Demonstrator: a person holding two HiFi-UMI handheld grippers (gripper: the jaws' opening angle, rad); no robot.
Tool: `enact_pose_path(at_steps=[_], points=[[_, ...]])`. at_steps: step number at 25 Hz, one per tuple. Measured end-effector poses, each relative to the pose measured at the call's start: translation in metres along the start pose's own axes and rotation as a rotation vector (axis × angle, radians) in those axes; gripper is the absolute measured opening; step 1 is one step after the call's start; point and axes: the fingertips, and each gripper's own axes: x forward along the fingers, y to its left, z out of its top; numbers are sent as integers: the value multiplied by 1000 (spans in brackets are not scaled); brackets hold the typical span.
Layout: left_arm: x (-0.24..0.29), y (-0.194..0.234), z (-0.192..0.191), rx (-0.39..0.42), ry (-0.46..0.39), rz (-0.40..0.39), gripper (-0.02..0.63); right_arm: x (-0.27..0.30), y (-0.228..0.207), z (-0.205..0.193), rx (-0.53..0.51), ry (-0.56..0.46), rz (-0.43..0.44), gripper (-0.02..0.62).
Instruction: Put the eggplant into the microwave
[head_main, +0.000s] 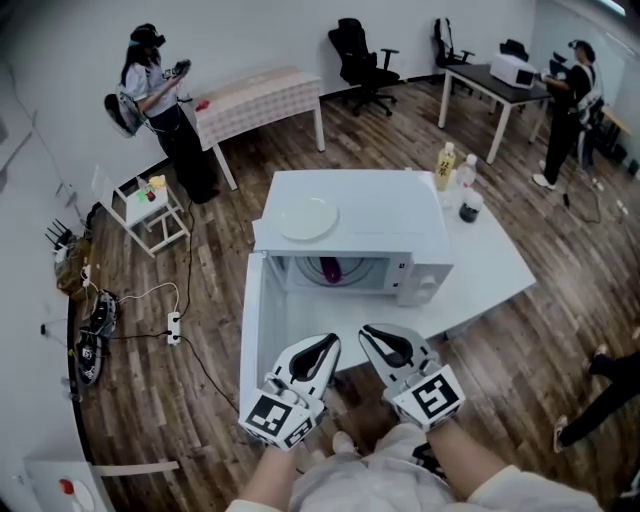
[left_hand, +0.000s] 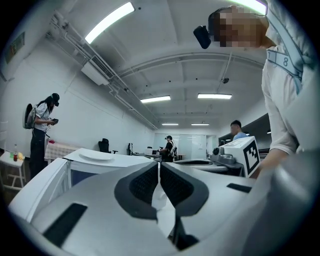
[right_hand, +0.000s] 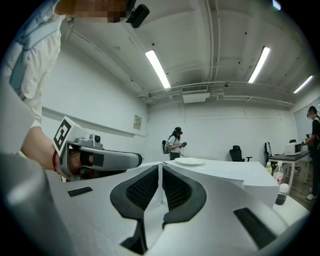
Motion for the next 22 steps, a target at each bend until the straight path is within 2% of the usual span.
enact_pose_path(at_steps=[4,15,22], points=[[-15,-11,7,-8,-19,-7,3,-16,18,20,0,-30,28,49],[-53,-24,23,2,-47,-8,3,-42,53,28,31,14,80,48],[-62,-33,30,25,-44,-30,3,-43,66,46,27,-34,107,46]])
